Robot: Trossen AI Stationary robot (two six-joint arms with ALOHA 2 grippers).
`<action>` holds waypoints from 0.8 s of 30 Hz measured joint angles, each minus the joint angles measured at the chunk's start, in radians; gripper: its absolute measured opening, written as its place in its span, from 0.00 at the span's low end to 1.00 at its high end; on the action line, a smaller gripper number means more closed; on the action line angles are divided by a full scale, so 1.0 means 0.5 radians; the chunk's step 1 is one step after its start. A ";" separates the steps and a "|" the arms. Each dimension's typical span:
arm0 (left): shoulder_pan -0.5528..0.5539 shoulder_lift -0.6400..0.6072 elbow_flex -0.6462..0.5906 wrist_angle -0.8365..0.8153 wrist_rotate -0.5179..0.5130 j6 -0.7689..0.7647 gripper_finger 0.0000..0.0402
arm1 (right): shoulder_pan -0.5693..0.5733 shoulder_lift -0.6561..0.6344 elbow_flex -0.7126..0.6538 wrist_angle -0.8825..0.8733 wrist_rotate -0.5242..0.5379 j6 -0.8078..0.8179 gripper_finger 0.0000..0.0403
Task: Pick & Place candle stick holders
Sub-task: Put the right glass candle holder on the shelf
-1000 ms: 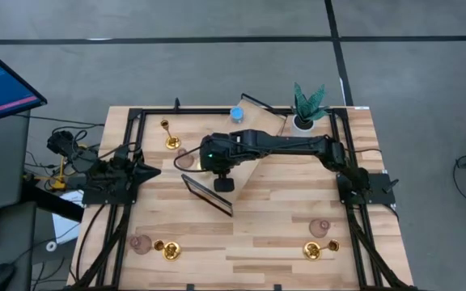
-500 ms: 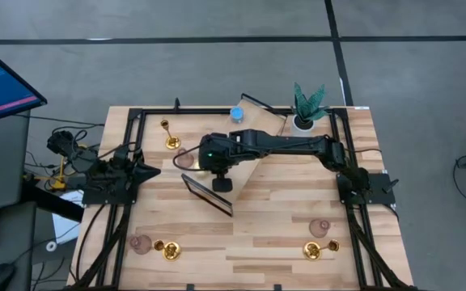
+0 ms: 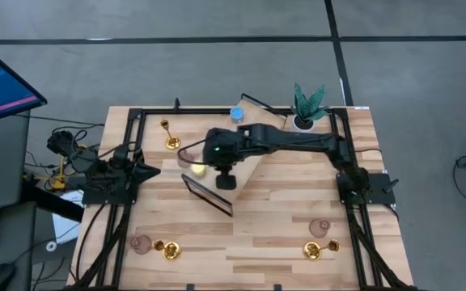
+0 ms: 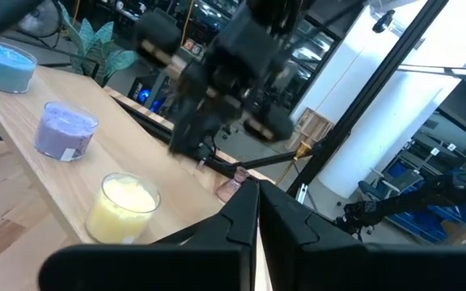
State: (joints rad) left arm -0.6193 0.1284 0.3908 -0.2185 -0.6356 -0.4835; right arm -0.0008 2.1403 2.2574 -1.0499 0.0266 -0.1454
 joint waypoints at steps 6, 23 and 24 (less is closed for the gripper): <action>0.000 0.000 0.000 0.005 0.001 0.000 0.03 | 0.063 -0.316 0.001 -0.348 0.211 0.188 0.00; 0.000 0.026 0.001 0.037 0.001 0.000 0.03 | 0.321 -1.172 -0.729 -1.033 0.625 1.700 0.45; 0.000 0.029 0.001 0.035 0.013 0.000 0.03 | 0.332 -1.247 -0.875 -1.030 0.596 1.820 0.49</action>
State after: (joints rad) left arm -0.6193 0.1427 0.3912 -0.2009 -0.6290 -0.4835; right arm 0.1649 1.5168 1.8199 -1.5647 0.3247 0.7646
